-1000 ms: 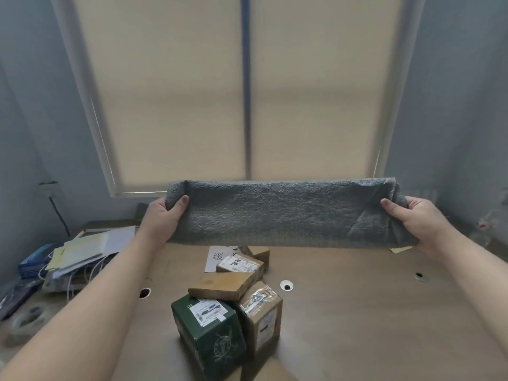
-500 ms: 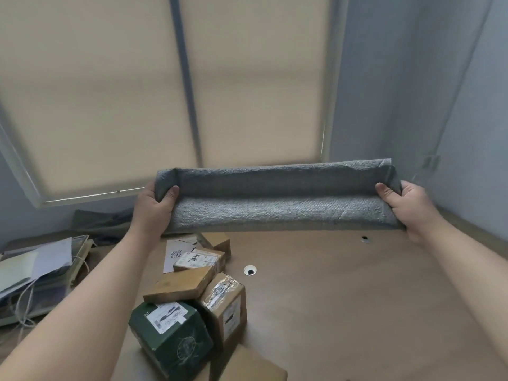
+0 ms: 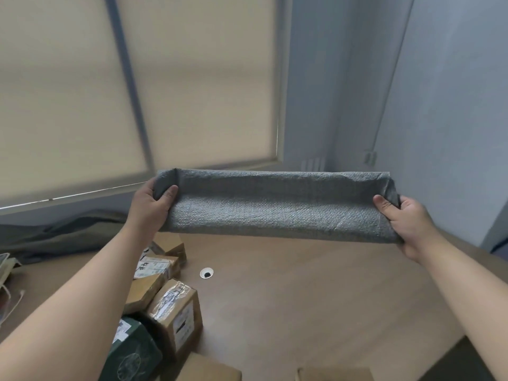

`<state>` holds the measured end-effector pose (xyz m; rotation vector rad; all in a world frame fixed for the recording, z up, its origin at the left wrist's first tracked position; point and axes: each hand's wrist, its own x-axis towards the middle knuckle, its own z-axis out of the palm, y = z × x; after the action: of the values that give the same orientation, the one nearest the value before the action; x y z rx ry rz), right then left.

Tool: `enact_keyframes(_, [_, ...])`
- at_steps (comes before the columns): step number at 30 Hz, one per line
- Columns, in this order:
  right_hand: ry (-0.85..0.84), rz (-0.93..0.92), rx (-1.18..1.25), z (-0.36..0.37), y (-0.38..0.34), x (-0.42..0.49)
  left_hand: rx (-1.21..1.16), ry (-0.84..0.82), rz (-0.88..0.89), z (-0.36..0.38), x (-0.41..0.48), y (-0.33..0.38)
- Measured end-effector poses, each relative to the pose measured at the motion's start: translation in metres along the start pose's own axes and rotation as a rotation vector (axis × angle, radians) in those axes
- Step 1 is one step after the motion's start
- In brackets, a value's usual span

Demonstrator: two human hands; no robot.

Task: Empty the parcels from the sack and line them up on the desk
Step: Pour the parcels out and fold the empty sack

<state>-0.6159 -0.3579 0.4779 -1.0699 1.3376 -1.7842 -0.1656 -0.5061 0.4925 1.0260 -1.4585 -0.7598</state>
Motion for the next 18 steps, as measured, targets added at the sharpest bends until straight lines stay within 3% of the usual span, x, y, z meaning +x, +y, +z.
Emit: enact_keyframes(18, [0.098,0.049,0.043,-0.238,0.011,0.039,0.379,-0.033,0.066,0.254,-0.004,0.042])
